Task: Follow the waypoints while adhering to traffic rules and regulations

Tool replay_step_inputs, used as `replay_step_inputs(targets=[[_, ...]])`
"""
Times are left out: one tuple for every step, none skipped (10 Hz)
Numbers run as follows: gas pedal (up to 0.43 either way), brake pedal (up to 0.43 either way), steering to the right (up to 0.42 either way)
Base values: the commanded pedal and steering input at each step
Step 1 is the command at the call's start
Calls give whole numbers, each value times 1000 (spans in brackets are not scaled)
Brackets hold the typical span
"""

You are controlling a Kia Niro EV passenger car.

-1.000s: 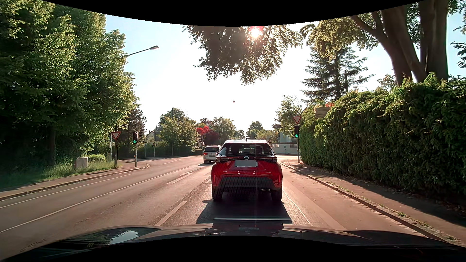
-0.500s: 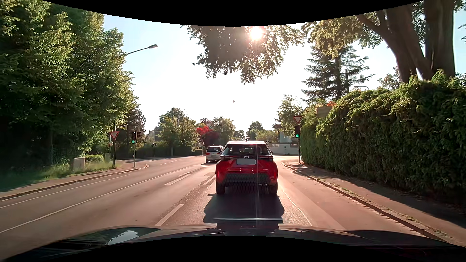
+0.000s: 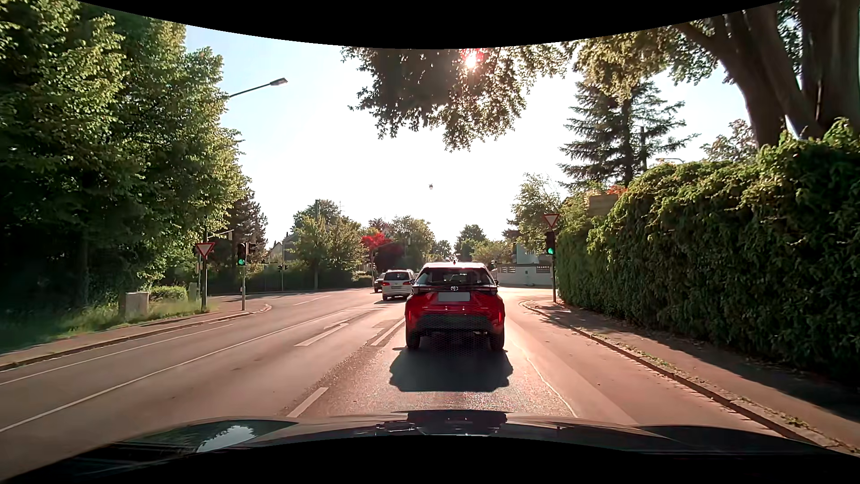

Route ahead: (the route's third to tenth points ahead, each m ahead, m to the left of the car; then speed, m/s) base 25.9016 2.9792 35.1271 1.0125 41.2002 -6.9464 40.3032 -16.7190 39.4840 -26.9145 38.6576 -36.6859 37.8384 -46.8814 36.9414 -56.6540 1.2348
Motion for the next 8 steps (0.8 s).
replay_step_inputs(targets=[[228, 12, 7], [248, 12, 7], [248, 12, 7], [260, 6, 7], [268, 12, 7], [280, 12, 7], [287, 12, 8], [299, 12, 9]])
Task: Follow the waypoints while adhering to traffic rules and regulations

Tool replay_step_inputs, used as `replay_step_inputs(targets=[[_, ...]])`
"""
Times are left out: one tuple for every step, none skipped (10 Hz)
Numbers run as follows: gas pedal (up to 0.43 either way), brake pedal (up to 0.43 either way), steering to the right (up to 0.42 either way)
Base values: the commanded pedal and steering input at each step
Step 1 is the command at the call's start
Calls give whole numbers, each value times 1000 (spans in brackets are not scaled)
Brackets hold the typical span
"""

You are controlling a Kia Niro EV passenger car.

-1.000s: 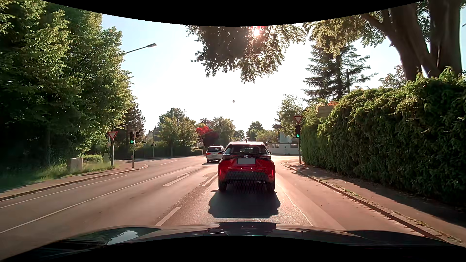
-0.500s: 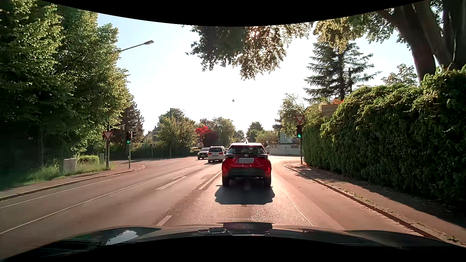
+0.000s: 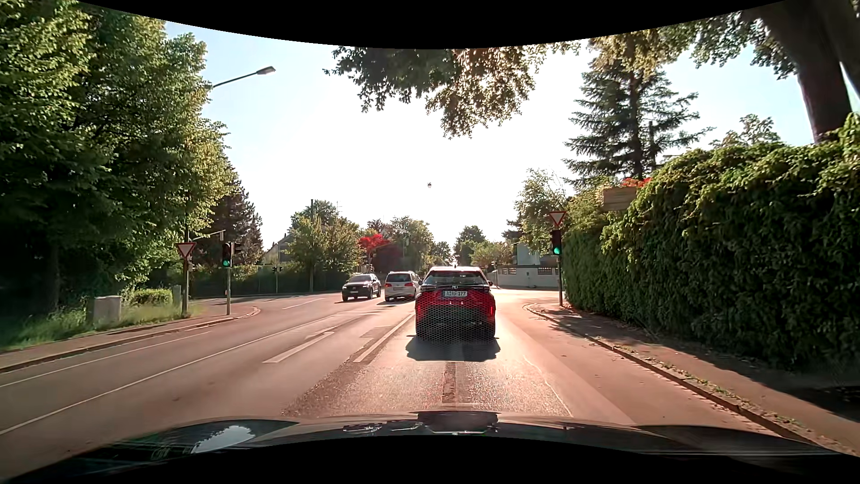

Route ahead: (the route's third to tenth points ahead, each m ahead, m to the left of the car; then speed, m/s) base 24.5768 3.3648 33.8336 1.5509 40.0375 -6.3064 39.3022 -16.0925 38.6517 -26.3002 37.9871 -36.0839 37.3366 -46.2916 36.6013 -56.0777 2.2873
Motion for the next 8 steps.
replay_step_inputs(targets=[[299, 12, 10], [299, 12, 12], [299, 12, 11], [299, 12, 11], [299, 6, 10], [299, 12, 2], [299, 12, -1], [299, 12, -1]])
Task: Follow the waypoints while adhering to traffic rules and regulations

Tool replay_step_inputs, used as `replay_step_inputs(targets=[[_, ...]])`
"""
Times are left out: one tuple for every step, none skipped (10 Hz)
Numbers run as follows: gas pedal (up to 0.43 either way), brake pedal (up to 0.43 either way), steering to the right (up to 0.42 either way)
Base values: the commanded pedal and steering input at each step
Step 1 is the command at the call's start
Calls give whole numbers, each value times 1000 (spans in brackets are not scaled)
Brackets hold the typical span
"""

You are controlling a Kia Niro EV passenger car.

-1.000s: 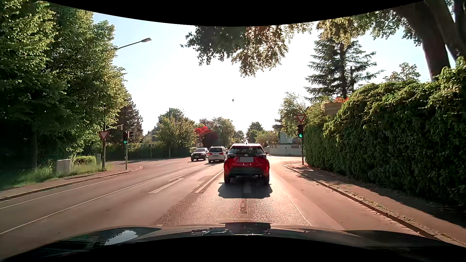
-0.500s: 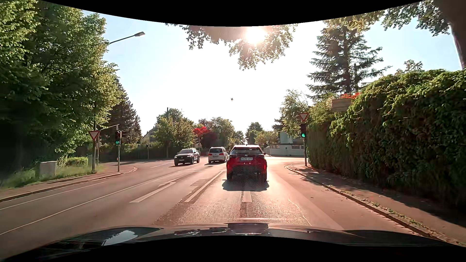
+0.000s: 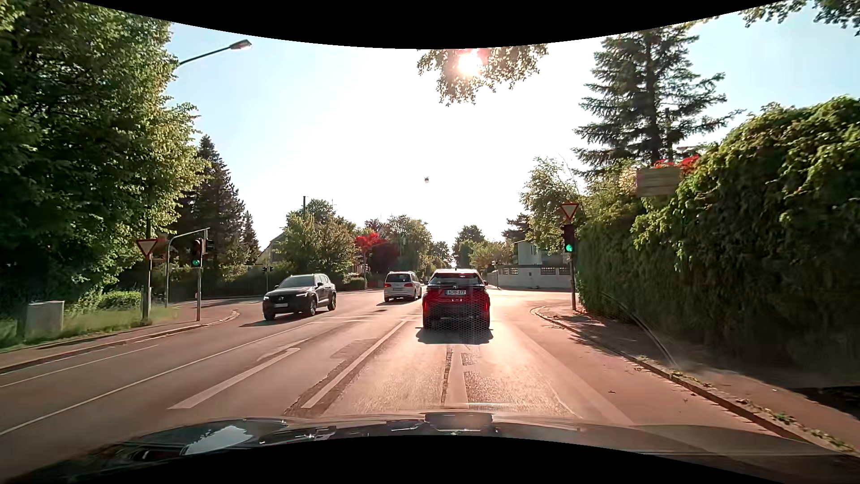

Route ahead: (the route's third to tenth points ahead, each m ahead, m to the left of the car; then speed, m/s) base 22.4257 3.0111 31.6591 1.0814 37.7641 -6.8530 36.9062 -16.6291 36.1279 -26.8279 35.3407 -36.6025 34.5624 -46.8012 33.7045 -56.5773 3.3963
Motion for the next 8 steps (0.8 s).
replay_step_inputs(targets=[[299, 12, -1], [299, 12, -2], [299, 12, -2], [299, 12, -3], [299, 12, -1], [299, 12, 1], [299, 12, 1], [299, 12, 3]])
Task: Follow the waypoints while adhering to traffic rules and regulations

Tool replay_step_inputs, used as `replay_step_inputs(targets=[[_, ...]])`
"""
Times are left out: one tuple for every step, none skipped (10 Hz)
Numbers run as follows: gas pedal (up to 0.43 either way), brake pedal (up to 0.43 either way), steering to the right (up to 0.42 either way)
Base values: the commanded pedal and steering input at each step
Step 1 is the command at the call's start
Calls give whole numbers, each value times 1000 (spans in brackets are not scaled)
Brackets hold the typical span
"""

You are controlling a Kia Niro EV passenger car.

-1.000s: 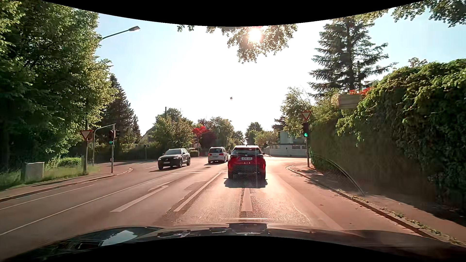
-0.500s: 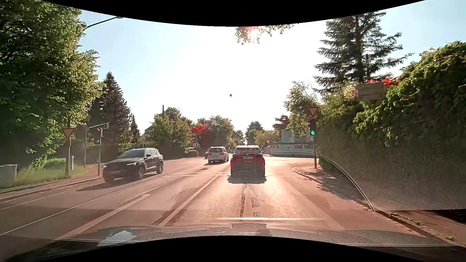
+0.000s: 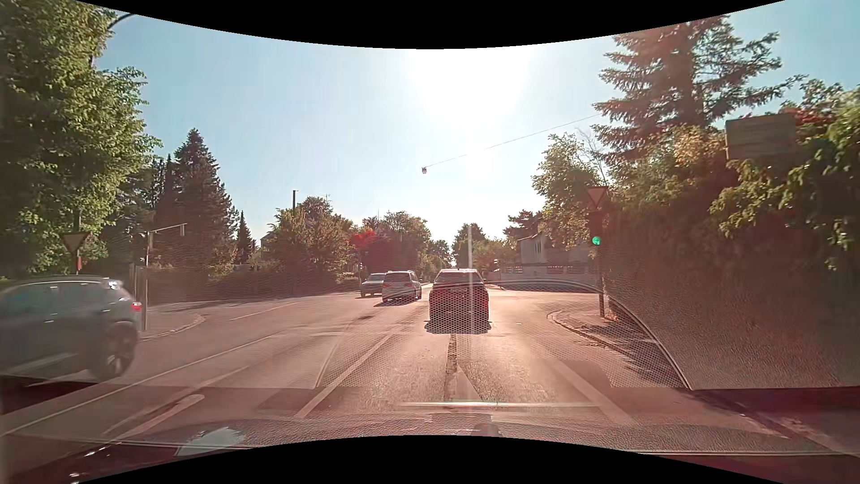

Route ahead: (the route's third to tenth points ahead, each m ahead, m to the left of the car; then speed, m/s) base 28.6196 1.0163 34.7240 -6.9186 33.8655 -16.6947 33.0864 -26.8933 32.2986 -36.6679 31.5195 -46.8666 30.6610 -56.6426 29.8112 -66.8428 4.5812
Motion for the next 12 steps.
replay_step_inputs(targets=[[287, 12, 3], [268, 6, 3], [240, 12, 5], [220, 12, 5], [209, 12, 5], [197, 6, 5], [189, 12, 5], [177, 12, 5], [157, 6, 3], [138, 12, 2], [118, 6, 2], [98, 12, 1]])
